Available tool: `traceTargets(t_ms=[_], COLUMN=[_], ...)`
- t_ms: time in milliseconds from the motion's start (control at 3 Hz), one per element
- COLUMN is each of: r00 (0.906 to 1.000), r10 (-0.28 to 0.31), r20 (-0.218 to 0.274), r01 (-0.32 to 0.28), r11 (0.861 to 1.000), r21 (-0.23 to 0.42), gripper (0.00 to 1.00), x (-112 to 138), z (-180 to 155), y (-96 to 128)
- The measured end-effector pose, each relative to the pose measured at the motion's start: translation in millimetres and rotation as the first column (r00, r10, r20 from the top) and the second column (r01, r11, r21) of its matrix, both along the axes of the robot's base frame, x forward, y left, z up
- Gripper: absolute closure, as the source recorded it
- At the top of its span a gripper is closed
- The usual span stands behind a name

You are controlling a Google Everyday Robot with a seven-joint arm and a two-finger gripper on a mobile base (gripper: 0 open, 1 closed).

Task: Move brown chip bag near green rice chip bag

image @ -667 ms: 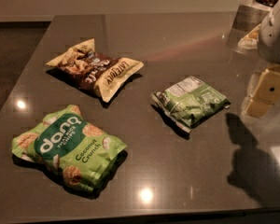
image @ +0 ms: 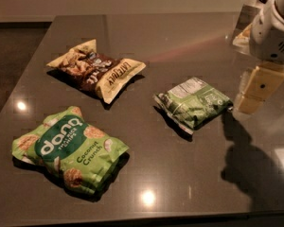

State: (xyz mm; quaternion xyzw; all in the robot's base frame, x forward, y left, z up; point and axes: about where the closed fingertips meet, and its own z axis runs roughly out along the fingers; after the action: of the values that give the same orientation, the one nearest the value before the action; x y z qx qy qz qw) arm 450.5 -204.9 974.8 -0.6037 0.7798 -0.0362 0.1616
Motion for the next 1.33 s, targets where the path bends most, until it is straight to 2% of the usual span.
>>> traceTargets(t_ms=[667, 1333], r00=[0.9994, 0.9982], r10=[-0.034, -0.045], r20=[-0.011, -0.039], r01=[0.034, 0.050], r11=[0.996, 0.988], r21=[0.084, 0.149], gripper=[0.00, 0.00], x=[45, 97], z=[-12, -36], y=[38, 94])
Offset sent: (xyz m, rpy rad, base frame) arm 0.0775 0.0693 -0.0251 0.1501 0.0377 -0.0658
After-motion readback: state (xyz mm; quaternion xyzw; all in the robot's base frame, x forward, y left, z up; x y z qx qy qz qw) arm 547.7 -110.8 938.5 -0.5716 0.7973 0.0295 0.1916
